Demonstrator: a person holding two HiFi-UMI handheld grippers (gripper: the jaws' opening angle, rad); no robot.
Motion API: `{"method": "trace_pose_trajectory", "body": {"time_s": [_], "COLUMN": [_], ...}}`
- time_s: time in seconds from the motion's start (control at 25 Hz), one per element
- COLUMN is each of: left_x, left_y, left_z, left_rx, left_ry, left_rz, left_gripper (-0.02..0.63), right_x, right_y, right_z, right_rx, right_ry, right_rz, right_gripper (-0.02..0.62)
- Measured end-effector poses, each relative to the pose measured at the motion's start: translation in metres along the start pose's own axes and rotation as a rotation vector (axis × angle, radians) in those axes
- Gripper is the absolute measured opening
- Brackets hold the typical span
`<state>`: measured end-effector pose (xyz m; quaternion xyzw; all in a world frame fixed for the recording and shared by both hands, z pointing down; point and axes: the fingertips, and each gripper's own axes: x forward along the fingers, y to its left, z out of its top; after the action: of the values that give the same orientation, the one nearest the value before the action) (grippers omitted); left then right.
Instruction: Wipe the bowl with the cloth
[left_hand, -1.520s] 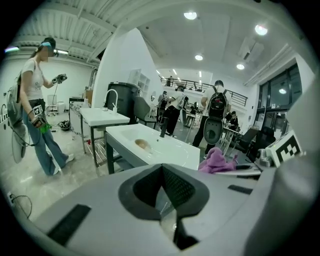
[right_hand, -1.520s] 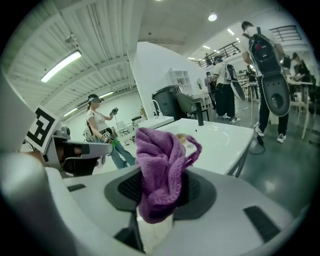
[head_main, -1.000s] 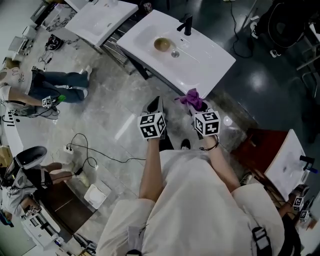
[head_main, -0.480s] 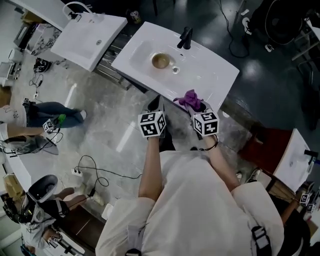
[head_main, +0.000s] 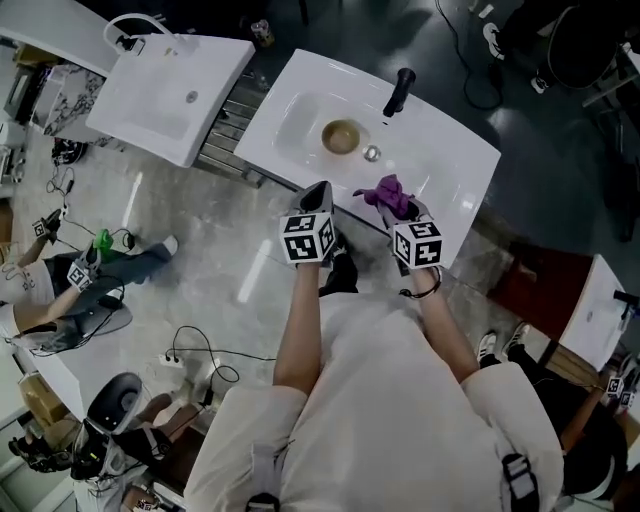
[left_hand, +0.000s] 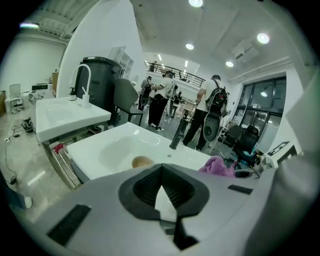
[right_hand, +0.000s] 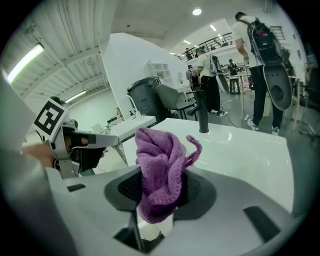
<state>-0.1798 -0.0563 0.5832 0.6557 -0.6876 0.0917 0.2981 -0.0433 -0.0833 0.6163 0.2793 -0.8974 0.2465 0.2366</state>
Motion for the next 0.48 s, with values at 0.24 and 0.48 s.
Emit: {"method": "trace_pose_trajectory", "body": {"time_s": [0.24, 0.48], "left_x": [-0.004, 0.009], "left_y": [0.015, 0.019], "left_z": [0.012, 0.006], "left_rx": [0.005, 0.0], "left_ry": [0.03, 0.065], "left_rz": [-0.03, -0.042], "left_gripper": [0.006, 0.006], "right_x": [-0.005, -0.01], "right_y": [0.006, 0.001], "right_z": [0.006, 0.0], "right_rx": [0.041, 0.025], "right_ry": [-0.01, 0.007], "right_rz": [-0.052, -0.073], "right_gripper": [0.135, 0.135]}}
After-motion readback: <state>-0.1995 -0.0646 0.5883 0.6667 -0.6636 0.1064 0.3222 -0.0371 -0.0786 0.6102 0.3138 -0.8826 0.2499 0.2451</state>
